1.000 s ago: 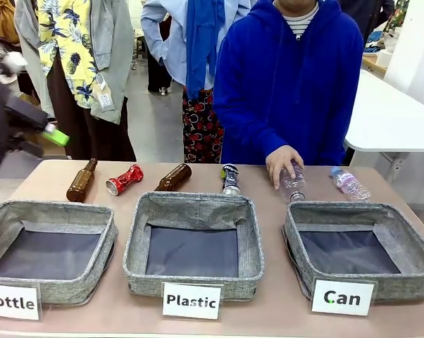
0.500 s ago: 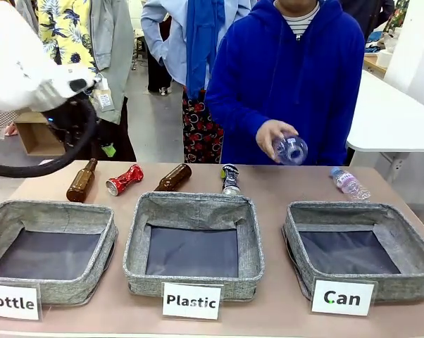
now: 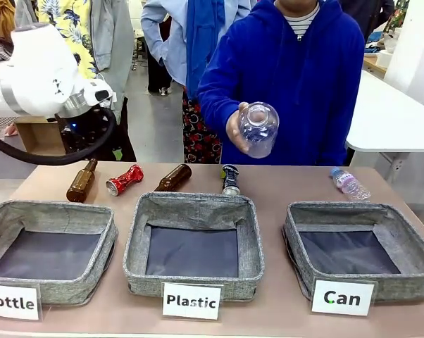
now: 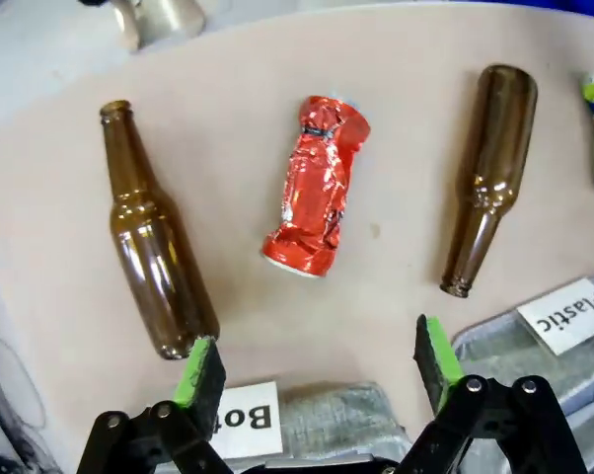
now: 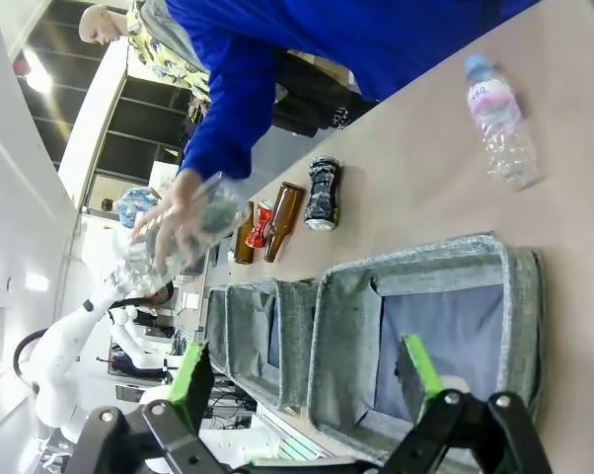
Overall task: Sort the can waste into the basket.
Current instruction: Pick up the can waste from the table and place it in the right Fabric basket.
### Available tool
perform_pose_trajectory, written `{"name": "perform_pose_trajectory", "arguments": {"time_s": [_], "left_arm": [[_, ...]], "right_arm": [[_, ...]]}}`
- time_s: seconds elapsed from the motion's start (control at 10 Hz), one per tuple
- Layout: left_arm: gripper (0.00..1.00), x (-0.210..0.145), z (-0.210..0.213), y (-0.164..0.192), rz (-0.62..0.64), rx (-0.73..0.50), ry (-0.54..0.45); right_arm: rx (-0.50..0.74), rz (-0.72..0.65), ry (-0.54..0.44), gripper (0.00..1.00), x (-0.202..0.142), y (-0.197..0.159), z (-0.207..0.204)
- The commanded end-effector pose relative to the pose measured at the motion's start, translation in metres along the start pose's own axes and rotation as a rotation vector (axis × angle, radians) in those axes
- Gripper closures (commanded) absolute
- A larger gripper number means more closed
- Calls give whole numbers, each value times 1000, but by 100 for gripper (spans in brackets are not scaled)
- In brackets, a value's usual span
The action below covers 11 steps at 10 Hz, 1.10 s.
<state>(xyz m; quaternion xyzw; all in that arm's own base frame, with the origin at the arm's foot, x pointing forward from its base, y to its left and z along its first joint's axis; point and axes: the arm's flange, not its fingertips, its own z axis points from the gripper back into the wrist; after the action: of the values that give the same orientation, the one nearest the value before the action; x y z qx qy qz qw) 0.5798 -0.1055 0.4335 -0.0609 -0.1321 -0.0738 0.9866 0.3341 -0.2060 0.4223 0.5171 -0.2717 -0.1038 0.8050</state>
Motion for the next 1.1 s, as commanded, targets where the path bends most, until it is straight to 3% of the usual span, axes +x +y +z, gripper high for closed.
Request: {"name": "perform_pose_trajectory", "arguments": {"time_s": [0.0, 0.1, 0.5, 0.7, 0.8, 1.0], "left_arm": [[0, -14, 42, -7, 241, -85, 51], [0, 0, 0, 0, 0, 0, 0], [0, -1, 6, -3, 40, -14, 18], [0, 33, -20, -2, -425, -64, 69], [0, 39, -34, -1, -568, -71, 69], [0, 44, -54, 1, -654, -85, 68]], "right_arm": [[16, 29, -11, 0, 3, 0, 0], [16, 29, -11, 0, 3, 0, 0], [16, 29, -11, 0, 3, 0, 0], [16, 29, -11, 0, 3, 0, 0], [16, 29, -11, 0, 3, 0, 0], [16, 29, -11, 0, 3, 0, 0]]}}
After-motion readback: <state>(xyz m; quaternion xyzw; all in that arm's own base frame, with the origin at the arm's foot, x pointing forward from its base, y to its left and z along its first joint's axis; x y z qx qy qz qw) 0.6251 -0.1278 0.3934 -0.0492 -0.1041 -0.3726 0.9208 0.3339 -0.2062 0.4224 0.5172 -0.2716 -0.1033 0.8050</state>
